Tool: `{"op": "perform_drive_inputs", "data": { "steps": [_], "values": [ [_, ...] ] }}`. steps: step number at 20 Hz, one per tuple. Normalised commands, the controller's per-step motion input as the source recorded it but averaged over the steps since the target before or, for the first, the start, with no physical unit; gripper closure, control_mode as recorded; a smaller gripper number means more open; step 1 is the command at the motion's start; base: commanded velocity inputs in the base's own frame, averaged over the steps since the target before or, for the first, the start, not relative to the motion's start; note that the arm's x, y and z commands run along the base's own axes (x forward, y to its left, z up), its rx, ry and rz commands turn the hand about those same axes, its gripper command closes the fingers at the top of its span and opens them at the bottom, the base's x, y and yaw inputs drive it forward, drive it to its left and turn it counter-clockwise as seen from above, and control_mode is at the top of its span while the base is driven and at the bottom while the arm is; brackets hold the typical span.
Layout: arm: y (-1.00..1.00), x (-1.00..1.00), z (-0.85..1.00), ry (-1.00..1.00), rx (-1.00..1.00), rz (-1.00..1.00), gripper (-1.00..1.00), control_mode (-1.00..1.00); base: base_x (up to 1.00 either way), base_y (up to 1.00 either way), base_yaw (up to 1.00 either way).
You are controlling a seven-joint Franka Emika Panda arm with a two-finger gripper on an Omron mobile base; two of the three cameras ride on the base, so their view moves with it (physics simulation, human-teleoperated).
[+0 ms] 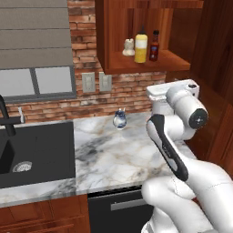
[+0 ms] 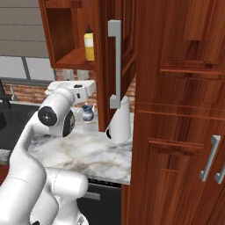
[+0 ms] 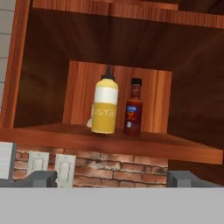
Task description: Pick the mustard and condiment bottle from the counter and place them in the cabinet.
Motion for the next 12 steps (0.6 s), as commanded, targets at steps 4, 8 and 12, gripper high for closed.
{"op": "perform_drive_inputs", "data": {
  "steps": [4, 8, 12],
  "values": [
    [-0.01, -1.00, -1.00, 0.01, -0.10, 0.00, -1.00, -1.00, 0.00, 0.00, 0.00],
    [0.00, -1.00, -1.00, 0.02, -0.13, 0.00, -1.00, -1.00, 0.00, 0.00, 0.00],
    [-0.10, -0.34, -0.19, 0.05, -0.02, -0.02, -1.00, -1.00, 0.00, 0.00, 0.00]
  ]
}}
